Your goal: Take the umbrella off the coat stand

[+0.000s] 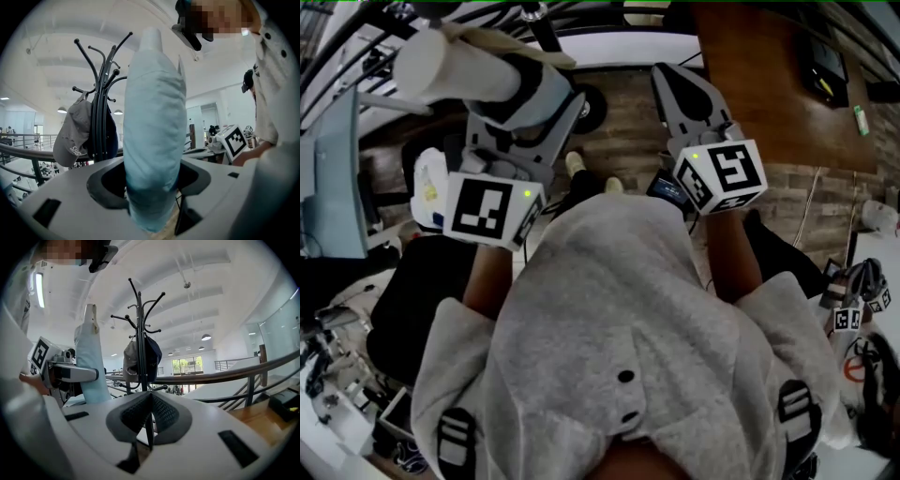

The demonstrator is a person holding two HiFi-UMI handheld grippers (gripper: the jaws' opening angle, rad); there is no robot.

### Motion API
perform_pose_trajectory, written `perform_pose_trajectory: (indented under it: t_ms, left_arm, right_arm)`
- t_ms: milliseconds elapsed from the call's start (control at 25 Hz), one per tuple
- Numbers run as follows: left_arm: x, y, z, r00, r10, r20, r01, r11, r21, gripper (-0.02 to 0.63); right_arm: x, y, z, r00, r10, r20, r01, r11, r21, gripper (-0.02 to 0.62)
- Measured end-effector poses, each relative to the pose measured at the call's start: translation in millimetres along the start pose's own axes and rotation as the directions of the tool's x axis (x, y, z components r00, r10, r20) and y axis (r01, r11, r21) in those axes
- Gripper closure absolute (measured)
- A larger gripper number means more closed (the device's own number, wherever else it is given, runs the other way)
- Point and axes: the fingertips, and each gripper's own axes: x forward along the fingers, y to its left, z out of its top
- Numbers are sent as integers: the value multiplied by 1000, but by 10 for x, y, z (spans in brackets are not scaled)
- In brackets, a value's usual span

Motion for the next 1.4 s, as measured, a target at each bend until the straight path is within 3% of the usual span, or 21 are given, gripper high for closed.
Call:
perform_pose_trajectory:
  t_ms: [600,1200,1400]
  left_arm:
    - [-579,-147,-290,992,105,-66,-109,993,-55,318]
    - [-945,-221,-509,993,87,-84,-95,991,-99,318]
    - [-1155,-235,-626,995,63,-73,-70,993,-98,318]
  right_arm:
    - [-263,380,-309,994,94,-60,-90,994,58,586]
    - [-424,828,-567,990,108,-85,-97,988,120,586]
    - [-511,1084,-620,992,92,-87,-84,993,88,586]
